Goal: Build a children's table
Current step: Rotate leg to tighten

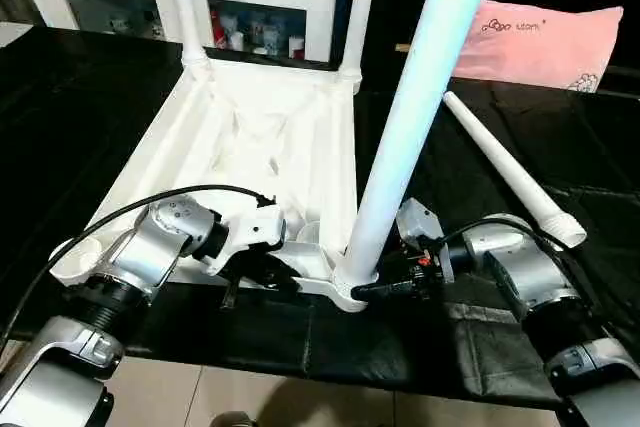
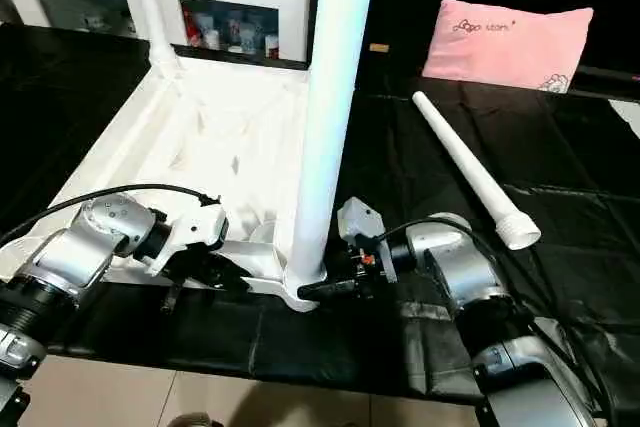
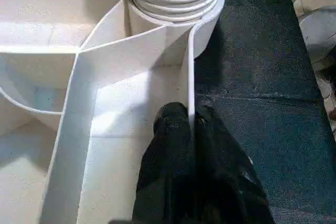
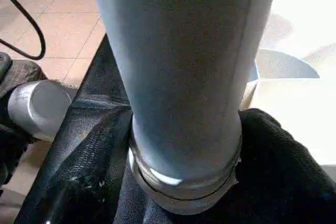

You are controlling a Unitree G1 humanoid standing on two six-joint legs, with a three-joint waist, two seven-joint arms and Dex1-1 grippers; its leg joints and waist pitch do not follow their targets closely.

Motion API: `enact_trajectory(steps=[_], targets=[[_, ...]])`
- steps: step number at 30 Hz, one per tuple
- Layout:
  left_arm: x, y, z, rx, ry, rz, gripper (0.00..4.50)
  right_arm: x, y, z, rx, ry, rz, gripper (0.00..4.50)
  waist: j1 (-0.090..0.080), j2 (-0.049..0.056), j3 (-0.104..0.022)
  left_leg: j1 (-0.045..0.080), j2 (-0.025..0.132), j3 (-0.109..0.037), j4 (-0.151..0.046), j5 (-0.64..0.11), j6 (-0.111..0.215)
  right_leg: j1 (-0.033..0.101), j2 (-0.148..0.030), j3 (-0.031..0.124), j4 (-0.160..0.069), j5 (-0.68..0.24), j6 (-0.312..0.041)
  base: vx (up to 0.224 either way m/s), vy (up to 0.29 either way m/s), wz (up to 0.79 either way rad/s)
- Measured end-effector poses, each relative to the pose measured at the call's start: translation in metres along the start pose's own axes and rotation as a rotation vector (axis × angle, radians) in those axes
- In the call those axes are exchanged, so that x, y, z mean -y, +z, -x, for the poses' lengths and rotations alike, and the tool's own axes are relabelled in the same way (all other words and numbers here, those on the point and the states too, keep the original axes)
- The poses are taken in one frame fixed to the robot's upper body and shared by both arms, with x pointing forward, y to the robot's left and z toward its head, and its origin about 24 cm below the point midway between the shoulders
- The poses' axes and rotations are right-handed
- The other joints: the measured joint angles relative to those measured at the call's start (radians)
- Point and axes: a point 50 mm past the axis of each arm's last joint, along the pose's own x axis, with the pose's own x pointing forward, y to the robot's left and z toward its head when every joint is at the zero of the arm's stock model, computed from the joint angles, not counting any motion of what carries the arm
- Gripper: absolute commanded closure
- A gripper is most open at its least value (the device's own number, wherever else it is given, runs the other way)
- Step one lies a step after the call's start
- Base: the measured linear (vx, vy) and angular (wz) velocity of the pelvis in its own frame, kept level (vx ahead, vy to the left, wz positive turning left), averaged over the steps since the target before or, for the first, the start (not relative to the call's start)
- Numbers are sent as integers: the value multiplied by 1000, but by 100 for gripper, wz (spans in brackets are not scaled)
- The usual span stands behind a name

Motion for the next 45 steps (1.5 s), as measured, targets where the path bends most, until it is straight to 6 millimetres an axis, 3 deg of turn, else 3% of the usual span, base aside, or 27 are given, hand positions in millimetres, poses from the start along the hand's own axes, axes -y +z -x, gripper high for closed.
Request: enact_trajectory(steps=[11, 15, 24, 28, 32, 35, 41, 45], targets=[[0, 1, -3, 11, 0, 13, 450, -2, -2, 1, 7, 0, -12, 178, 2, 0, 0, 0, 0, 0, 0, 0, 0, 0, 0, 0, 0, 0, 0, 0, 0, 0], [-4, 2, -8, 29, 47, 72, 450, -1, -5, 0, 32, -75, -82, 178, 2, 0, 0, 1, 0, 0, 2, 0, 0, 3, 0, 0, 1, 0, -1, 0, 0, 0], [-35, 15, -34, 73, 415, 326, 450, 28, -9, -22, 186, -729, -375, 178, -60, 0, -3, 10, -1, -4, 4, 1, 0, 7, -1, 2, -2, -2, 5, 0, 0, 0], [-44, 23, -44, 86, 515, 392, 450, 40, -1, -33, 184, -905, -424, 178, -69, 2, -4, 10, -1, -3, 4, 0, 0, 7, -1, 2, -2, -2, 5, 0, 0, 0], [-48, 30, -49, 94, 562, 422, 450, 46, 5, -36, 182, -997, -437, 178, -68, 2, -4, 8, -2, -2, -1, -1, 1, 5, -1, 3, -3, 0, 4, 0, 0, 0], [-49, 32, -50, 97, 566, 422, 450, 47, 7, -37, 186, -1017, -431, 106, -64, 4, -5, 9, -2, -1, -7, -1, -1, 4, 0, 2, -3, 2, 1, 0, 0, 0], [-49, 32, -49, 95, 564, 417, 450, 47, 8, -38, 195, -1005, -425, 63, -63, 5, -4, 9, -2, -1, -9, -1, -1, 4, 1, 2, -4, 2, 1, 0, 0, 0], [-46, 29, -43, 81, 512, 362, 450, 40, 1, -27, 202, -893, -379, 18, -61, 5, -3, 8, -2, -1, -9, -1, -1, 3, 1, 2, -5, 2, 1, 0, 0, 0]])
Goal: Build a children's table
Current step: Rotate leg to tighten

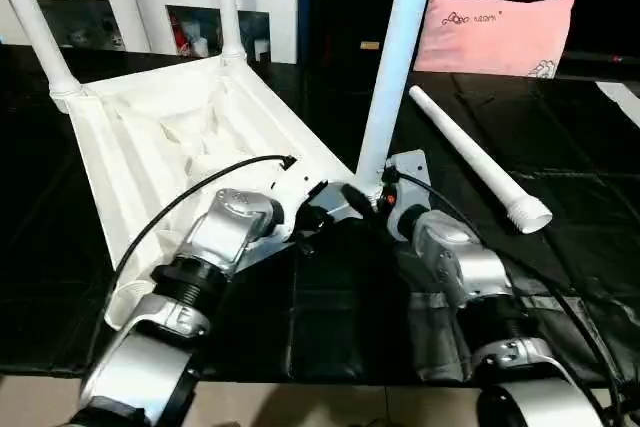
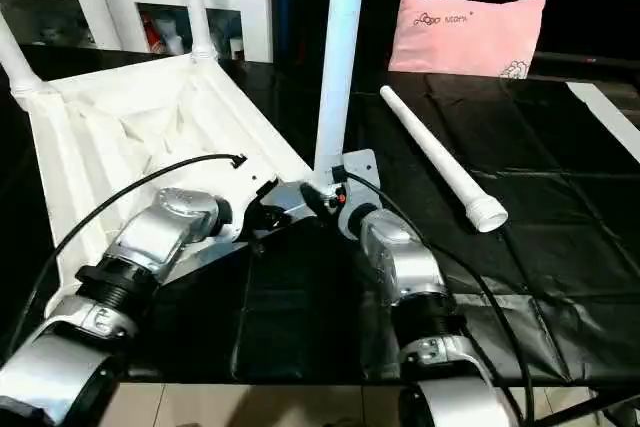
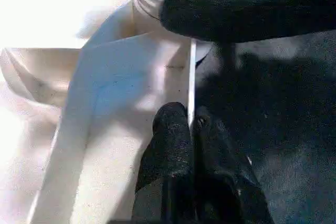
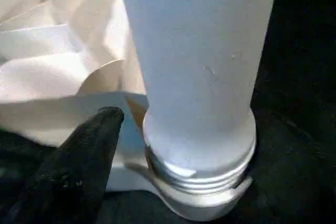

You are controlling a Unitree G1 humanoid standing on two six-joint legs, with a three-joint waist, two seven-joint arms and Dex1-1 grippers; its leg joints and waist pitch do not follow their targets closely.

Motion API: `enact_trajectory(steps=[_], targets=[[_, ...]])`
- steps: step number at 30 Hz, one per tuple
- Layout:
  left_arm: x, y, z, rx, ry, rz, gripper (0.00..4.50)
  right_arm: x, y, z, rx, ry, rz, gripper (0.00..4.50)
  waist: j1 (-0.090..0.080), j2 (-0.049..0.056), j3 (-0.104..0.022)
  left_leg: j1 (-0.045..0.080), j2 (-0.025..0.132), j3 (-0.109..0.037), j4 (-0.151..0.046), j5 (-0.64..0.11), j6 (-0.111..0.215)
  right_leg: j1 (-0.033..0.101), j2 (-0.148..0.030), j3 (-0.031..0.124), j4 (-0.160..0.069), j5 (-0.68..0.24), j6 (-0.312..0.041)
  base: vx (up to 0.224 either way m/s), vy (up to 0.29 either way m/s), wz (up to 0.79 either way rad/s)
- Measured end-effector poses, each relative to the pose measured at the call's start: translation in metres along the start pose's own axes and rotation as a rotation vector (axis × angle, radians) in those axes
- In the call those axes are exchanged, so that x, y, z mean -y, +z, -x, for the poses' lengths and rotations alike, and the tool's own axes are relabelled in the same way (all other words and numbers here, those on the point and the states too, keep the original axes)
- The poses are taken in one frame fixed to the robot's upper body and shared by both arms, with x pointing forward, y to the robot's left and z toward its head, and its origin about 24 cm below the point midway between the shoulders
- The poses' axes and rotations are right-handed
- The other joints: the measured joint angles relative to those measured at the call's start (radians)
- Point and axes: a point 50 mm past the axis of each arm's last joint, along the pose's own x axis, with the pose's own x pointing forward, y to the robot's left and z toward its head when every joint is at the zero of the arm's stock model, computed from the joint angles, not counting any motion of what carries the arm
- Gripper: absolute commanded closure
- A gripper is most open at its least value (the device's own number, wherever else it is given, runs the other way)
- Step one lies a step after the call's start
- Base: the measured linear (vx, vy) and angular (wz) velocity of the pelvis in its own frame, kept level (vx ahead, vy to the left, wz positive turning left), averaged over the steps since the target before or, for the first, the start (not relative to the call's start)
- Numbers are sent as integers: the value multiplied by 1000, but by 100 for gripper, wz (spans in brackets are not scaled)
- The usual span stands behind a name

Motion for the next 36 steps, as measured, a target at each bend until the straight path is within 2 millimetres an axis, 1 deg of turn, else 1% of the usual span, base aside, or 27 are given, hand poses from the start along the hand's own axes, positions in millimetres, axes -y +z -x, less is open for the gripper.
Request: enact_trajectory(steps=[2, 5, 8, 10, 12, 13, 16, 18, 21, 24, 27, 32, 33, 34, 36], targets=[[-1, -3, 5, 1, -27, -25, 450, 5, -2, 8, -11, 53, 26, 2, 1, 1, 1, -2, 0, 0, 0, 0, 0, -1, 0, 0, 0, 0, 0, 0, 0, 0], [-1, -7, 11, -2, -70, -74, 450, 12, -4, 19, -21, 135, 65, 2, 7, 2, 2, -5, 0, 0, 0, 0, 0, -3, 0, -1, 0, 0, 0, 0, 0, 0], [0, -12, 18, -8, -124, -104, 450, 19, 3, 30, -31, 229, 124, 2, 11, 2, 2, -6, 0, 0, 1, 0, 0, -3, 0, -1, 1, 0, 0, 0, 0, 0], [-1, -17, 26, -16, -180, -132, 450, 27, 9, 42, -54, 304, 181, 2, 14, 2, 2, -6, 0, 0, 2, 0, 0, -3, 0, -1, 0, 0, 0, 0, 0, 0], [-1, -21, 33, -19, -233, -158, 450, 33, 11, 51, -76, 364, 212, 2, 19, 1, 2, -6, 0, 1, 3, 0, 0, -3, 0, -1, 1, 0, 0, 0, 0, 0], [-1, -23, 35, -19, -249, -166, 450, 33, 11, 53, -84, 385, 218, 2, 20, 0, 2, -6, 0, 1, 3, 0, 0, -3, 0, -1, 1, 0, 0, 0, 0, 0], [-4, -26, 44, -34, -296, -203, 450, 26, 8, 54, -124, 511, 248, 2, 28, -1, 3, -7, 0, 1, 3, 0, 0, -3, 0, -1, 0, 0, 0, 0, 0, 0], [-3, -28, 48, -46, -335, -228, 450, 21, 8, 53, -142, 588, 282, 2, 39, -1, 3, -7, 0, 1, 3, 0, 0, -4, 0, -2, 0, 0, 0, 0, 0, 0], [-3, -29, 52, -59, -378, -257, 450, 15, 11, 52, -168, 674, 324, 2, 51, -2, 3, -7, 1, 0, 5, 0, 1, -5, -1, -2, 0, 0, 0, 0, 0, 0], [-1, -29, 53, -67, -407, -279, 450, 12, 9, 50, -191, 724, 349, 2, 59, -3, 3, -8, 1, 1, 6, 0, 1, -5, -1, -2, 1, 0, 0, 0, 0, 0], [0, -30, 54, -78, -437, -293, 450, 11, 7, 47, -211, 741, 376, 2, 62, -3, 3, -8, 1, 0, 7, 0, 1, -5, -1, -2, 2, 0, 0, 0, 0, 0], [2, -30, 54, -82, -471, -312, 450, 7, 3, 46, -232, 794, 371, 2, 64, -3, 3, -9, 1, 0, 10, 0, 1, -4, -1, -1, 2, 0, 0, 0, 0, 0], [3, -30, 53, -83, -476, -315, 450, 6, 4, 44, -232, 805, 370, 29, 64, -3, 3, -9, 1, 0, 10, 0, 1, -4, -1, -1, 3, 0, 0, 0, 0, 0], [3, -30, 53, -83, -480, -318, 450, 5, 4, 44, -232, 813, 369, 36, 64, -3, 3, -9, 1, 0, 10, 0, 1, -4, -1, -2, 3, 0, 0, 0, 0, 0], [4, -30, 53, -85, -489, -324, 450, 5, 6, 44, -232, 822, 372, 36, 64, -3, 3, -9, 1, 0, 10, 0, 1, -4, -1, -2, 3, 0, 0, 0, 0, 0]])
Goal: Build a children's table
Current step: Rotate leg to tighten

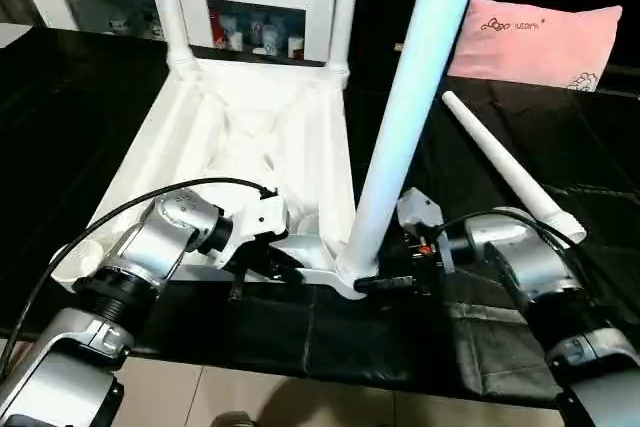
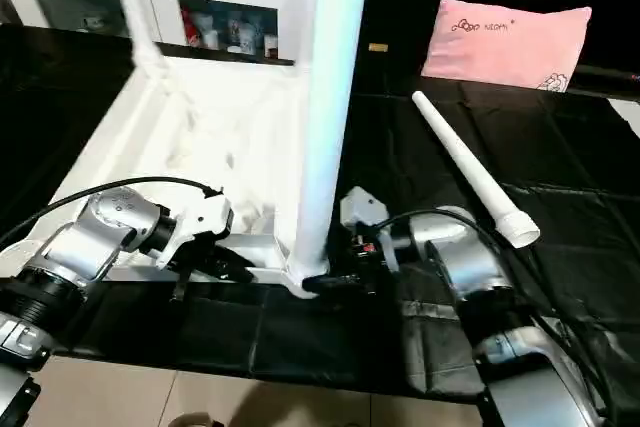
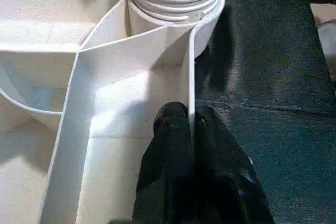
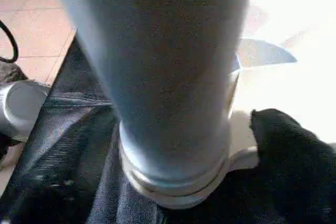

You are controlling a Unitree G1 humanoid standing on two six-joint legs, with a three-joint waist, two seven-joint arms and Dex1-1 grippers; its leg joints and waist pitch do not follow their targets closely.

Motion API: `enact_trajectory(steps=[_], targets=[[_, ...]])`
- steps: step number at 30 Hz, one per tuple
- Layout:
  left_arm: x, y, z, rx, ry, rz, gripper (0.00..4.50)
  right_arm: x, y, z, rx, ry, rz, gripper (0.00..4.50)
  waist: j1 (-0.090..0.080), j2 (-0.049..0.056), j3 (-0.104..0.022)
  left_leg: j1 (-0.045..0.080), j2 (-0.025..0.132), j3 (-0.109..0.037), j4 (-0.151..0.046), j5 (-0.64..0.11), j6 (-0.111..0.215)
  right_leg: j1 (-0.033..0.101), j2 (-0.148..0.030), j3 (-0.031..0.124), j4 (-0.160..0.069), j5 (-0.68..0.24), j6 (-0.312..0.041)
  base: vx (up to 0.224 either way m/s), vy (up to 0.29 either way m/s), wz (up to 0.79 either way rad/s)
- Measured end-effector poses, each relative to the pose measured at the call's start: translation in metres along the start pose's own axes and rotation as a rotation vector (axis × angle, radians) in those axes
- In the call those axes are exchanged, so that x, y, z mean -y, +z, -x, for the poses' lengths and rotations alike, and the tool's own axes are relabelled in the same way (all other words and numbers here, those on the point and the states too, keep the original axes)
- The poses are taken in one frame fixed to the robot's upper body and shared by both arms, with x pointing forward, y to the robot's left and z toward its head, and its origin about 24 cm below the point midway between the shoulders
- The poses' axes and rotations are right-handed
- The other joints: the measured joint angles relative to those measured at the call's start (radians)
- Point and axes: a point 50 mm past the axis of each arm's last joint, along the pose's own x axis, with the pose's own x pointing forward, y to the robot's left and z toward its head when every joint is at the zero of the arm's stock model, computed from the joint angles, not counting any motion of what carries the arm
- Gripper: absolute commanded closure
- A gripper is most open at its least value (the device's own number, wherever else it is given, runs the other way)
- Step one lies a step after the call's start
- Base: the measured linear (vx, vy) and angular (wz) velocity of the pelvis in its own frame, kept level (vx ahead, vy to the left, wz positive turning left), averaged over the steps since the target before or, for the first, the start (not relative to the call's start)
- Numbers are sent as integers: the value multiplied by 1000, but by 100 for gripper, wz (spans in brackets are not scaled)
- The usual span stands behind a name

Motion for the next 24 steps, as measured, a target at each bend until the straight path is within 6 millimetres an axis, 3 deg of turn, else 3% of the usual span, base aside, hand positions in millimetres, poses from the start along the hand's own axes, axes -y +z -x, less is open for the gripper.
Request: enact_trajectory(steps=[2, 5, 6, 11, 14, 20, 24], targets=[[0, 0, 0, -1, -3, -3, 450, 0, 0, -1, 3, 6, 4, 71, -1, 0, 0, 0, 0, 0, 0, 0, 0, 0, 0, 0, 0, 0, 0, 0, 0, 0], [0, 0, 0, -2, -4, -5, 450, -1, -1, -2, 8, 22, 5, 83, -1, 0, 0, 0, 0, 0, 0, 0, 0, 0, 0, 0, 1, 0, 0, 0, 0, 0], [0, 0, 0, -2, -4, -5, 450, -1, -1, -2, 11, 26, 2, 112, -1, 0, 0, 0, 0, 0, 0, 0, 0, 0, 0, 0, 1, 0, 0, 0, 0, 0], [1, 0, -1, -5, -8, -8, 450, -2, -2, -2, 15, 41, 1, 132, -1, 0, 0, 0, 0, 0, 0, 0, 0, 0, 0, 0, 1, 0, 0, 0, 0, 0], [1, 0, -1, -5, -9, -8, 450, -2, -2, -2, 15, 45, 5, 168, -1, 0, 0, 0, 0, 0, 0, 0, 0, 0, 0, 0, 1, 0, 0, 0, 0, 0], [0, 2, -4, 8, 0, 18, 450, -4, -4, -5, 43, 22, -39, 181, -1, 0, 0, 0, 0, 0, 0, 0, 0, 0, 0, 0, 0, 0, 0, 0, 0, 0], [-10, 1, -9, 33, 140, 115, 450, 5, -7, -10, 87, -178, -152, 182, -16, 0, 0, 3, 0, 0, 2, 0, 0, 6, 0, 1, 2, -1, 2, 0, 0, 0]])
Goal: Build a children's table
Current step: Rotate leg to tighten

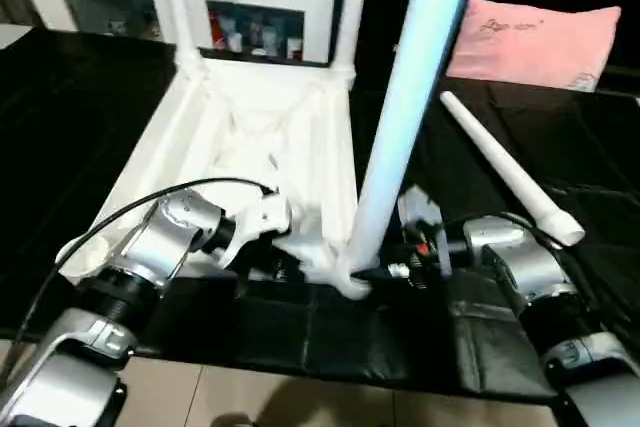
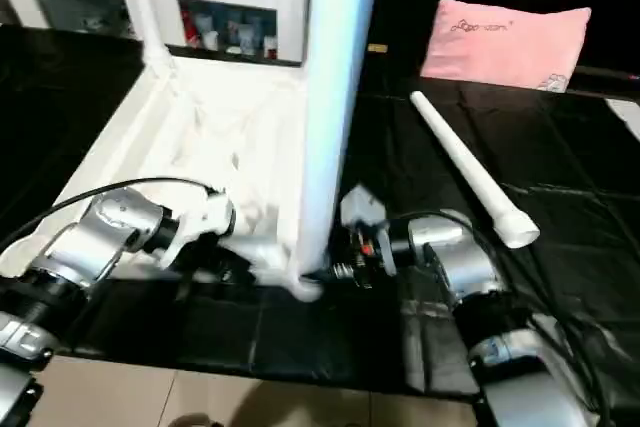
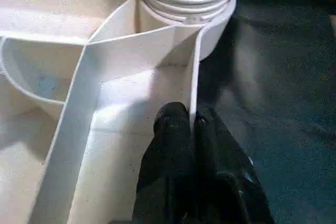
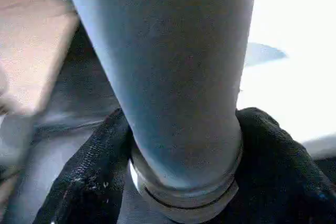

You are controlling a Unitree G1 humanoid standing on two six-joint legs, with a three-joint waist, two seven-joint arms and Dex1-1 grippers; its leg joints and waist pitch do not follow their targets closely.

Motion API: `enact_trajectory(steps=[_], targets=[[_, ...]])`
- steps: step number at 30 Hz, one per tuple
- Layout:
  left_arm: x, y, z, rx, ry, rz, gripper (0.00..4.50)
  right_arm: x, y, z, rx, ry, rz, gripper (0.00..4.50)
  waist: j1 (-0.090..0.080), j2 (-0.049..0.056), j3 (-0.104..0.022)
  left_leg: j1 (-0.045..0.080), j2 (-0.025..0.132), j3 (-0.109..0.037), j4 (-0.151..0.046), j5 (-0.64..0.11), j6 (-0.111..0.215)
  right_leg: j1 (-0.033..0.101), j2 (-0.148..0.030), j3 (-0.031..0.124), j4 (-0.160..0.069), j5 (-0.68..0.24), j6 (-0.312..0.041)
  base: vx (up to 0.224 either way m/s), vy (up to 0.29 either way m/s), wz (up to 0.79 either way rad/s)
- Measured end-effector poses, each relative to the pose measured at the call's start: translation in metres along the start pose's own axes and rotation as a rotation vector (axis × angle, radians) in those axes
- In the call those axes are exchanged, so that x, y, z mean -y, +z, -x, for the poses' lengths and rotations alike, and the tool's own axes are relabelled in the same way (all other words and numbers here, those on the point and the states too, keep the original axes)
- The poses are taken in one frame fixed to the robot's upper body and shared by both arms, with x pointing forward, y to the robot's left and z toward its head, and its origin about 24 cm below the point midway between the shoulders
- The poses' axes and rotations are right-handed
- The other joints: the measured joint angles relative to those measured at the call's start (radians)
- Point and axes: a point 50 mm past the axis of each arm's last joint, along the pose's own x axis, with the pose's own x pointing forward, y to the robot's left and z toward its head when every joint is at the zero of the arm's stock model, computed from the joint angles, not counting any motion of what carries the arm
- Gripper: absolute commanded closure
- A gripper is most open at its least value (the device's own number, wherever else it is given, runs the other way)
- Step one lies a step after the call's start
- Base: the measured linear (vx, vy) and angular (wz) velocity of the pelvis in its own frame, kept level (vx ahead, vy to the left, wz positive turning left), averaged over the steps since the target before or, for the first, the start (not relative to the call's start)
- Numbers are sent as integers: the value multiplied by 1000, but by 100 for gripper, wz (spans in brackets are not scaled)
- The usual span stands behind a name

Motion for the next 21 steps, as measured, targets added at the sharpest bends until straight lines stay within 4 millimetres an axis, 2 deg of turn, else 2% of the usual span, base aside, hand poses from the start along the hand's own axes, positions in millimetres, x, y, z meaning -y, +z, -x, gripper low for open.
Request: enact_trajectory(steps=[5, 8, 9, 13, 17, 18, 21], targets=[[-11, 9, -17, 38, 176, 141, 450, 14, 2, -13, 79, -330, -118, 183, -39, -1, -1, 3, 0, -2, 1, 1, -1, 0, 0, 1, -1, 0, 2, 0, 0, 0], [-15, 14, -23, 49, 249, 195, 450, 18, 7, -23, 103, -452, -176, 183, -51, -1, -1, 4, 0, -2, 0, 1, -1, -1, 1, 0, -1, 0, 2, 0, 0, 0], [-19, 18, -27, 58, 305, 233, 450, 21, 11, -31, 122, -548, -226, 183, -57, -1, -1, 4, 0, -2, 0, 1, -1, -1, 1, 0, -1, 1, 2, 0, 0, 0], [-25, 27, -37, 74, 391, 283, 450, 26, 19, -43, 138, -718, -264, 183, -61, 1, -1, 0, -1, -1, -3, 0, -1, -3, 1, 1, -3, 1, 2, 0, 0, 0], [-27, 32, -40, 83, 435, 304, 450, 28, 25, -51, 159, -810, -298, 183, -56, 2, -1, 0, -1, 0, -9, 0, -1, -5, 1, 0, -5, 3, -2, 0, 0, 0], [-27, 33, -40, 84, 435, 303, 450, 28, 26, -51, 162, -816, -299, 127, -56, 2, -1, 0, -1, 0, -11, 0, -1, -5, 1, 0, -5, 3, -1, 0, 0, 0], [-27, 33, -40, 82, 437, 300, 450, 28, 27, -53, 170, -819, -300, 106, -56, 3, -1, 0, -1, 0, -11, 0, -1, -5, 1, 0, -5, 3, -1, 0, 0, 0]])
